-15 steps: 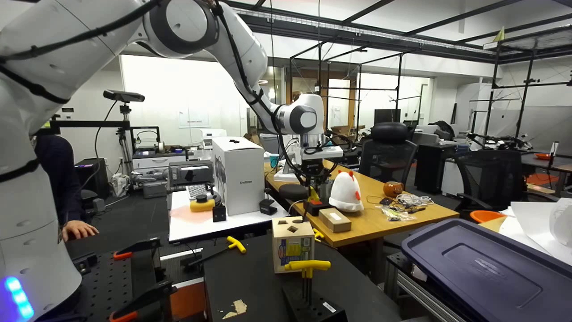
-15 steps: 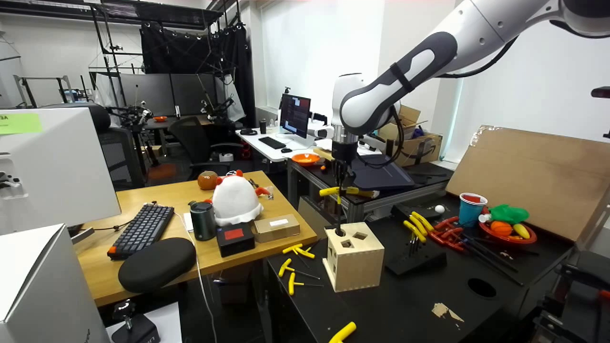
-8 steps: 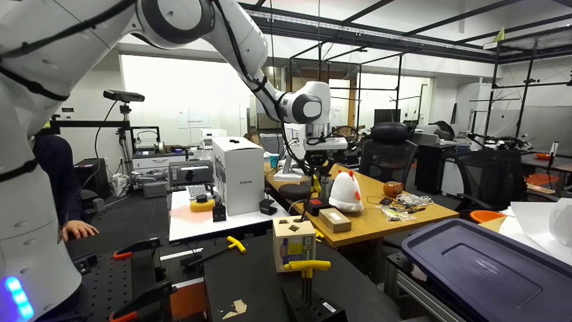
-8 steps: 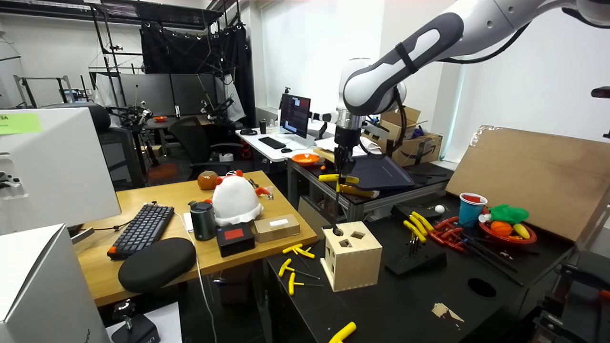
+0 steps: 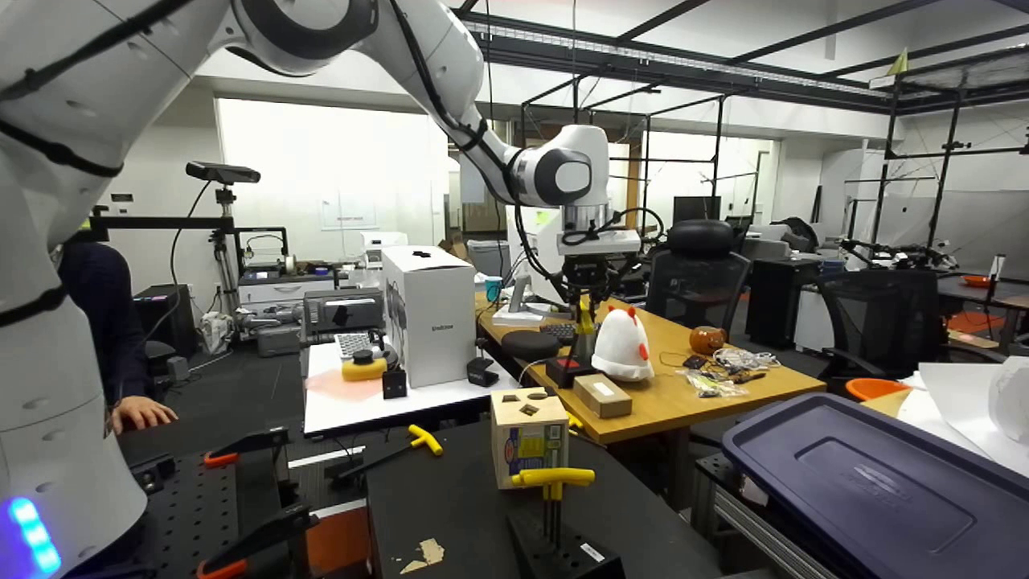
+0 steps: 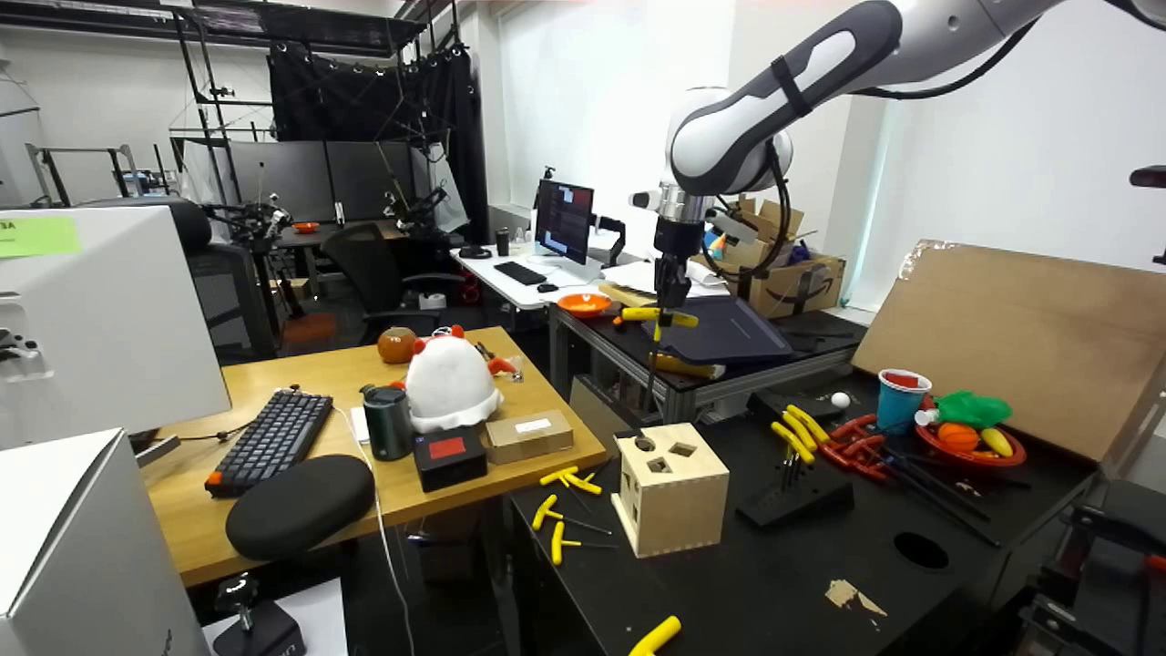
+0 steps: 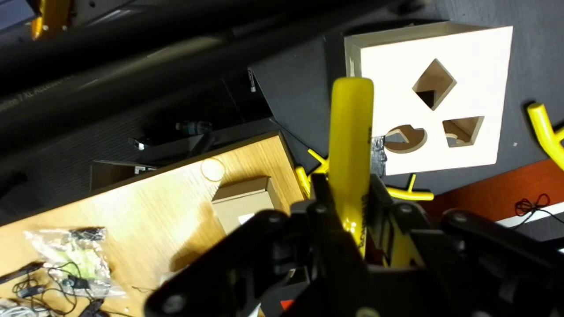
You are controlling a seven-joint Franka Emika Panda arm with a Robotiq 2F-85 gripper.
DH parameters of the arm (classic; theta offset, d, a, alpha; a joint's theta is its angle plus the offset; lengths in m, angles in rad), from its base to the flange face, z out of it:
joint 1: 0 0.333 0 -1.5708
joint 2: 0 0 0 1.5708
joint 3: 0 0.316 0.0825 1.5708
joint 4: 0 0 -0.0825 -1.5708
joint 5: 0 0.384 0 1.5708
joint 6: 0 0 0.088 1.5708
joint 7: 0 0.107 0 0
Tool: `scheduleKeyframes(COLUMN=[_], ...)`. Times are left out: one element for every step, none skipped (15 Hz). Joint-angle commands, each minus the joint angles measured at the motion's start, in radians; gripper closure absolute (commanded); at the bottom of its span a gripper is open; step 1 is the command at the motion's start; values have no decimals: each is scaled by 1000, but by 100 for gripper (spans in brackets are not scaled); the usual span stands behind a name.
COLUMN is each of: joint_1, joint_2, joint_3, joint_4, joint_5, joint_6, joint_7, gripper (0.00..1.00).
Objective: Pick up the yellow object tool and put it among the other yellow tools
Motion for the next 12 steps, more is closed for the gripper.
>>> scheduleKeyframes(joint_1=[15, 18, 19, 18, 16, 12, 11, 11, 8, 8, 9, 7], joint_2=[-59, -62, -65, -69, -74, -79, -83, -86, -93, -98, -103, -109], joint_3=[-34, -40, -43, -43, -42, -39, -38, -39, -39, -42, -50, -55], joint_4=[-54, -60, -66, -73, -79, -85, -91, -95, -101, -104, -107, -110], joint_5=[-31, -39, -45, -49, -48, -45, -44, -44, -41, -43, -46, -43], joint_6=[5, 8, 9, 6, 1, -2, -6, -8, -10, -10, -12, -13], joint_7=[61, 73, 81, 86, 88, 85, 85, 90, 93, 100, 114, 126], gripper=[94, 94, 94, 94, 94, 94, 94, 94, 94, 94, 94, 94])
